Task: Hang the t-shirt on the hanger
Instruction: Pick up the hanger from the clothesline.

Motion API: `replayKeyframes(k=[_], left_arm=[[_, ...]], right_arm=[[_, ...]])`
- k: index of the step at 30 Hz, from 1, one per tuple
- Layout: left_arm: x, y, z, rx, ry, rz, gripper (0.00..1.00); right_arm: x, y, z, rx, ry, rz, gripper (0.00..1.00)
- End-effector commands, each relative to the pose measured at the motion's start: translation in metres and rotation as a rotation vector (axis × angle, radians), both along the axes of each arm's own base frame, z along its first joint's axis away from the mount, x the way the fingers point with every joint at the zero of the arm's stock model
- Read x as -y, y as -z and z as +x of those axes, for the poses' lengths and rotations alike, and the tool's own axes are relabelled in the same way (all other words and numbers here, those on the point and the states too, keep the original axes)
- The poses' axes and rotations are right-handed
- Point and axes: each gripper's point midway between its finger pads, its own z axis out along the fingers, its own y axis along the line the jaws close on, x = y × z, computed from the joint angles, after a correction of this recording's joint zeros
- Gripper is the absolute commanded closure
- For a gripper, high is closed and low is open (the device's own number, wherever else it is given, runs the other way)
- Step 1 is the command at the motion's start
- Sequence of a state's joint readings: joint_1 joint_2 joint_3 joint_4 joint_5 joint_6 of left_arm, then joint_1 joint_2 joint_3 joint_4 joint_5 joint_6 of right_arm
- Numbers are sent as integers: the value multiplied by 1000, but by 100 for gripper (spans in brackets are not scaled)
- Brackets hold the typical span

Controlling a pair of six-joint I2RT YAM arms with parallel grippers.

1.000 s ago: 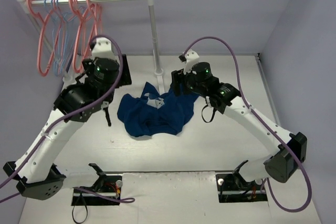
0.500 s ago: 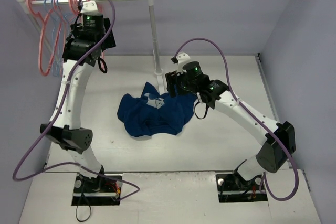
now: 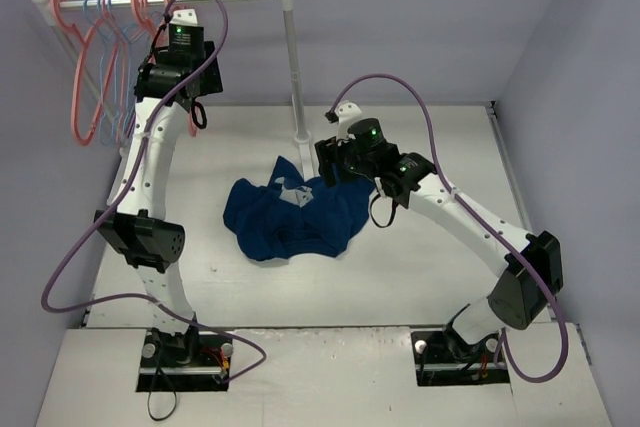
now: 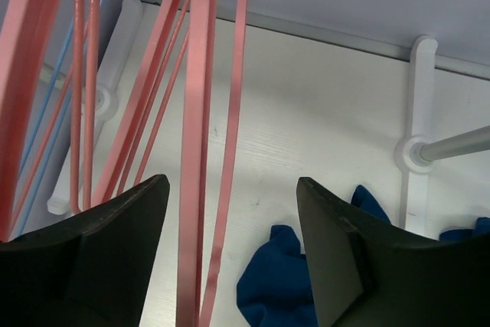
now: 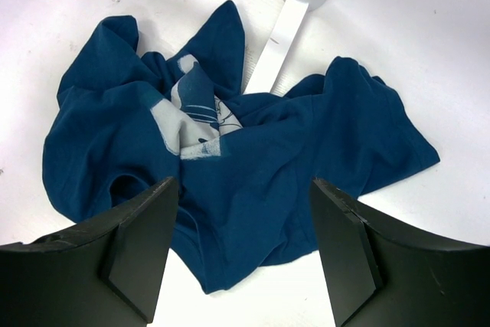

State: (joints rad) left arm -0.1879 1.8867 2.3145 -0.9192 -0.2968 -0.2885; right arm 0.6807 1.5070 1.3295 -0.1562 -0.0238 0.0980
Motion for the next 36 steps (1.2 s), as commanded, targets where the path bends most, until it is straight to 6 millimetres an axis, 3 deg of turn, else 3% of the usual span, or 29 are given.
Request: replayKeyframes(k=[1, 5, 13, 21, 36], left_arm=[[2, -47, -5, 122, 47, -6, 50], [4, -44, -6, 109, 66, -2, 66], [2, -47, -12, 113, 69, 9, 67], [7, -46, -10, 112, 95, -1, 95], [16, -72, -4, 229, 202, 41, 100]], right_arm=[[-2, -13, 5, 49, -11, 27, 34], [-3, -12, 5, 46, -14, 23, 34], [-6, -6, 4, 32, -30, 19, 34], [-7, -2, 2, 20, -40, 23, 34], [-2, 5, -7, -1, -35, 24, 33]])
